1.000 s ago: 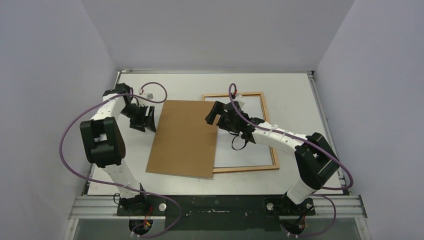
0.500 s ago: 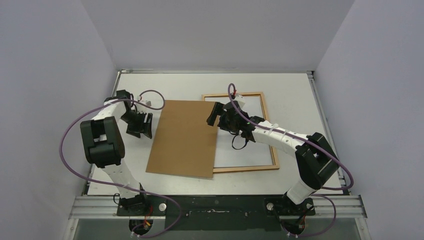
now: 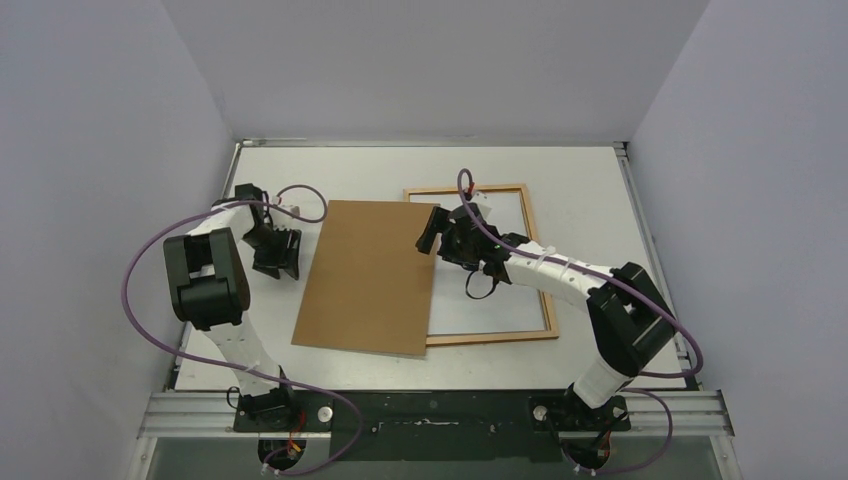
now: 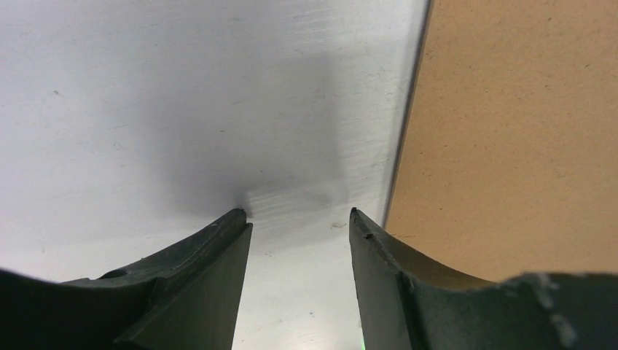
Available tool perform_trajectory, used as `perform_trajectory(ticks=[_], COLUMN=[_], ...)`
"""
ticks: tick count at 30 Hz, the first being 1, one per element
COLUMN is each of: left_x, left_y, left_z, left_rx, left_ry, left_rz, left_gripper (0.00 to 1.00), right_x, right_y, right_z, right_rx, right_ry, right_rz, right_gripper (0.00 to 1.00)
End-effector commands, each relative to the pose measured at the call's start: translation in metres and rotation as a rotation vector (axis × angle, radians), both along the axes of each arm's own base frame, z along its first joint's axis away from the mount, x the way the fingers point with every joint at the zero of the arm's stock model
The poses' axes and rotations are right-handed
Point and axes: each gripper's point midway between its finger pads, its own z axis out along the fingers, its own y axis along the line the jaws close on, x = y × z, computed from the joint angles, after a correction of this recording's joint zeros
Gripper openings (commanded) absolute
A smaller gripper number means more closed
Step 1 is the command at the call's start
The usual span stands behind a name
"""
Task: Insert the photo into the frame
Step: Turn over the photo frame item at the center of the board.
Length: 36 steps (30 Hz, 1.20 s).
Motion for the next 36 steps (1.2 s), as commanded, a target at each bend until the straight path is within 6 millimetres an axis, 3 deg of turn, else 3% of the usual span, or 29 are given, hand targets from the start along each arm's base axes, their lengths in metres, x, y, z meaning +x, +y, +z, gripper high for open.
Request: perform_trajectory(ticks=[1,13,36], left_x=[0.008,0.006,0.009], left_y=[0.001,-0.010,-0.043], left_z=[-0.020,-0.022,-0.038], left_rx=[0.016,-0.005,-0.048], left_ry=[-0.010,-0.011,0.009], left_rz=[0.008,-0.005,-0.043], left_gripper=[0.50,0.33,0.32], right_x=[0.007,0.008,0.007], right_y=[-0.003,0.015,0.031], right_z=[0.004,-0.026,-0.044], right_rx=[0.046,0.086,0.133], right_ry=[-0.021,0.032,0.068], right_rz=[-0.019,0.028,0.036], right_gripper=[0.94,0.90,0.89])
